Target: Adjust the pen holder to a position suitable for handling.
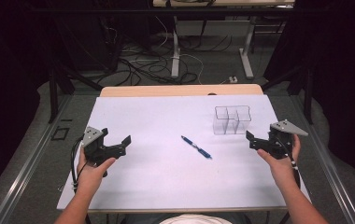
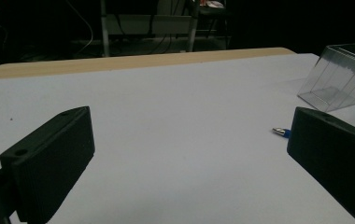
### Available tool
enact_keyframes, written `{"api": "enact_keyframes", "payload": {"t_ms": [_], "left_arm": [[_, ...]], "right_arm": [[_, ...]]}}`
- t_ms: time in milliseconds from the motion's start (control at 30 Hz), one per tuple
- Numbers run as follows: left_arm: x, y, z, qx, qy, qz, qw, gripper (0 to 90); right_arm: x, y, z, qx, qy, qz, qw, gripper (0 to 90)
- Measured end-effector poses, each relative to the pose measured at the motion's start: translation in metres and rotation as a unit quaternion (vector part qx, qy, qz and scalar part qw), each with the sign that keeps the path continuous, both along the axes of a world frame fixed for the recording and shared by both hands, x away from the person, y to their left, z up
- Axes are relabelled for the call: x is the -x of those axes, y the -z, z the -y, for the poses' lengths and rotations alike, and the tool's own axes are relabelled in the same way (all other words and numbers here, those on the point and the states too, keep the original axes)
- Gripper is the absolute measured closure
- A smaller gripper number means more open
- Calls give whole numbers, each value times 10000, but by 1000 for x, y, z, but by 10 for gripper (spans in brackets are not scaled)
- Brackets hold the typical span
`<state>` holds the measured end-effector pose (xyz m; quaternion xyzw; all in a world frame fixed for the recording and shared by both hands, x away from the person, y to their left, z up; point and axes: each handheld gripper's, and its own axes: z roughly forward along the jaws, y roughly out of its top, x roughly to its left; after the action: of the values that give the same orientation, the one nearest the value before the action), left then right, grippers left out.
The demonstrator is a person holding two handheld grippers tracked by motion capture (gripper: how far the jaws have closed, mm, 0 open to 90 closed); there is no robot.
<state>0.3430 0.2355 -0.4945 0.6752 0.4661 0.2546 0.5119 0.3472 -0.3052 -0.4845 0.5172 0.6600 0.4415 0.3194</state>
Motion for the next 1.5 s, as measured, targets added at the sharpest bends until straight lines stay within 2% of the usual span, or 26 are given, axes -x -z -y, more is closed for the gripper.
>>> {"api": "enact_keyframes", "payload": {"t_ms": [167, 200, 300, 467, 500, 600, 767, 933, 1133, 1300, 1400, 1500], "left_arm": [[0, 0, 0, -7, -3, -17, 10000, 6], [0, 0, 1, 10, -14, -29, 10000, 6], [0, 1, 2, 17, -1, -67, 10000, 9], [1, 0, 4, -57, 56, -98, 9999, 11], [1, 0, 4, -58, 67, -98, 9999, 11], [1, 0, 6, -10, 47, -90, 9999, 12], [1, 0, 6, -27, 40, -109, 9999, 12], [2, -1, 6, -98, 14, -119, 9999, 12], [1, -1, 6, -141, -1, -104, 9998, 14], [1, 0, 6, -155, 13, -111, 9998, 15], [1, 0, 7, -153, 38, -136, 9998, 14], [1, 1, 7, -153, 53, -132, 9998, 14]], "right_arm": [[-1, 1, -1, 29, -4, 29, 10000, 83], [-2, 0, 0, 97, -89, 18, 9999, 106], [-2, -1, -2, 62, -154, -13, 9999, 160], [-4, -3, -7, 50, -291, -48, 9996, 183], [-5, -4, -8, 84, -370, -4, 9993, 205], [-6, -6, -11, 86, -383, -7, 9992, 229], [-9, -8, -16, 72, -545, -68, 9985, 274], [-12, -10, -22, 138, -684, -102, 9975, 326], [-16, -15, -27, 246, -834, -138, 9961, 347], [-23, -19, -27, 258, -803, -228, 9962, 385], [-31, -23, -25, 265, -708, -193, 9970, 435], [-40, -27, -22, 280, -689, -280, 9968, 458]]}}
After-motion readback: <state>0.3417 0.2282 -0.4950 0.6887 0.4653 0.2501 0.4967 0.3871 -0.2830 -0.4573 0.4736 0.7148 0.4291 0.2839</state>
